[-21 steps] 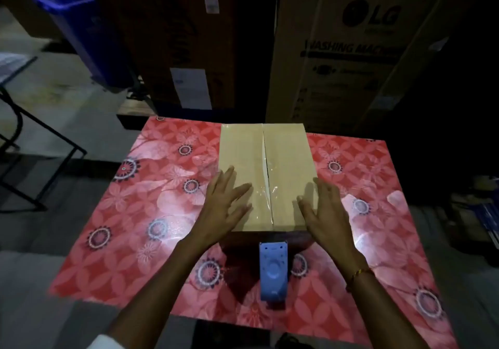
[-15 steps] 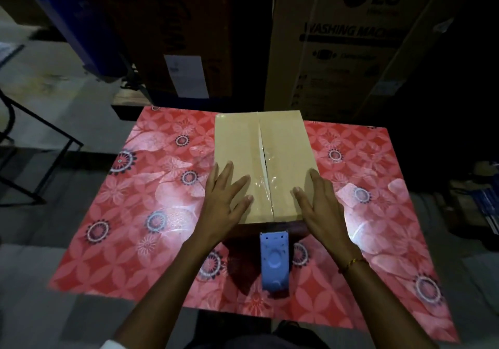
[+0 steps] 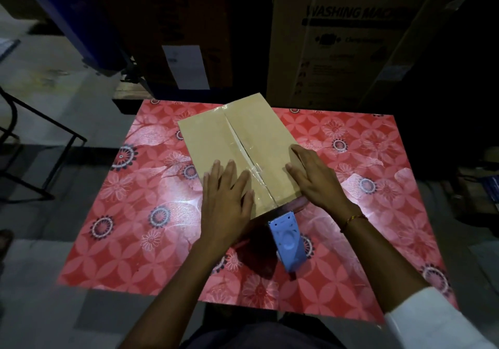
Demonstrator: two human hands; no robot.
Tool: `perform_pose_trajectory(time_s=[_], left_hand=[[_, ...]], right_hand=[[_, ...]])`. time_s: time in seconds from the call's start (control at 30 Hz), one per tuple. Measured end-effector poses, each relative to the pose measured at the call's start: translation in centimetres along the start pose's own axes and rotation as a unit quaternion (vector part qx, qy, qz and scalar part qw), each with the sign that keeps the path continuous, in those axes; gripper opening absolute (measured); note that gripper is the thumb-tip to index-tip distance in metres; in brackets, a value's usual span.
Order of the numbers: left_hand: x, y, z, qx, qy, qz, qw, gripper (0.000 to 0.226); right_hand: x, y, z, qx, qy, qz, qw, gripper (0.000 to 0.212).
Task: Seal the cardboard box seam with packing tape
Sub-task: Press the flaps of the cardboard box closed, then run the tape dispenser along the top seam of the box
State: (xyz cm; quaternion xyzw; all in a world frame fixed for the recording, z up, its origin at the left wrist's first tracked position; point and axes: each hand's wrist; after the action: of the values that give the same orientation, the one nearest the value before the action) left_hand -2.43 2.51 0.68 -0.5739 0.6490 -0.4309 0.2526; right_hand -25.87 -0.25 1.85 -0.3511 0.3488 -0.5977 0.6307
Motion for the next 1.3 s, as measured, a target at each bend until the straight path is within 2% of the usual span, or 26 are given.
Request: perform_pose_trajectory(time_s=[0.1, 0.27, 0.37, 0.43, 0.53, 0.7, 0.73, 0.87, 1.03, 1.1, 1.2, 1.3], left_hand=[[2.5, -0.6, -0.3, 0.03, 0.035, 0.025, 0.999, 0.055], [4.4, -1.1, -1.3, 0.082, 0.117, 0.004, 0.99, 0.051], [3.1, -0.5, -0.9, 0.058, 0.162, -0.023, 0.985, 0.037], [1.7, 0.2, -0.5, 0.027, 0.181, -0.009, 0.983, 0.037], [0.8, 0.7, 0.0, 0.024, 0.159, 0.051, 0.986, 0.051], [1.6, 0.5, -0.8, 0.043, 0.085, 0.1, 0.99, 0.068], [1.9, 0.4, -1.0, 0.047, 0.078, 0.105, 0.99, 0.07], [3.1, 0.5, -1.4, 0.048, 0.072, 0.115, 0.99, 0.071], [3.1, 0.9, -1.3, 0.055, 0.101, 0.113, 0.987, 0.066], [3.0, 0.9, -1.1, 0.059, 0.106, 0.119, 0.985, 0.065], [3.1, 0.7, -0.8, 0.061, 0.112, 0.14, 0.982, 0.069], [3.2, 0.4, -0.6, 0.063, 0.115, 0.165, 0.978, 0.078]], right_hand=[[0.0, 0.3, 0.1, 0.006, 0.016, -0.021, 1.0, 0.051], [-0.5, 1.0, 0.1, 0.062, 0.06, -0.055, 0.995, 0.059], [-2.8, 1.1, -0.3, 0.116, 0.089, -0.098, 0.984, 0.056], [-5.1, 1.5, -0.7, 0.152, 0.112, -0.127, 0.974, 0.049], [-8.3, 2.6, -0.8, 0.211, 0.15, -0.128, 0.957, 0.042], [-12.6, 4.9, 0.2, 0.302, 0.176, -0.039, 0.936, 0.032], [-13.2, 5.4, 0.4, 0.318, 0.176, -0.027, 0.931, 0.035], [-14.7, 6.8, 0.7, 0.333, 0.182, -0.001, 0.925, 0.081], [-14.9, 7.5, 0.8, 0.295, 0.163, 0.054, 0.94, 0.109], [-15.0, 8.0, 1.1, 0.28, 0.155, 0.055, 0.946, 0.11], [-15.1, 7.9, 1.9, 0.267, 0.134, 0.024, 0.954, 0.094], [-15.6, 7.8, 2.1, 0.248, 0.119, 0.004, 0.961, 0.087]])
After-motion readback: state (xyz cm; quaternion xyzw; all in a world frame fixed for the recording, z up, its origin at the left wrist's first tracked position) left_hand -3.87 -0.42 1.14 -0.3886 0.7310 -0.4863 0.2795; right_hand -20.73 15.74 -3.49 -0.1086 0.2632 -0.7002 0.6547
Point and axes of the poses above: each hand's wrist, its own x-axis towards the middle knuckle, its own y-axis out of the palm, z = x × y, and after that the axes turned 8 degrees about -x, right-handed
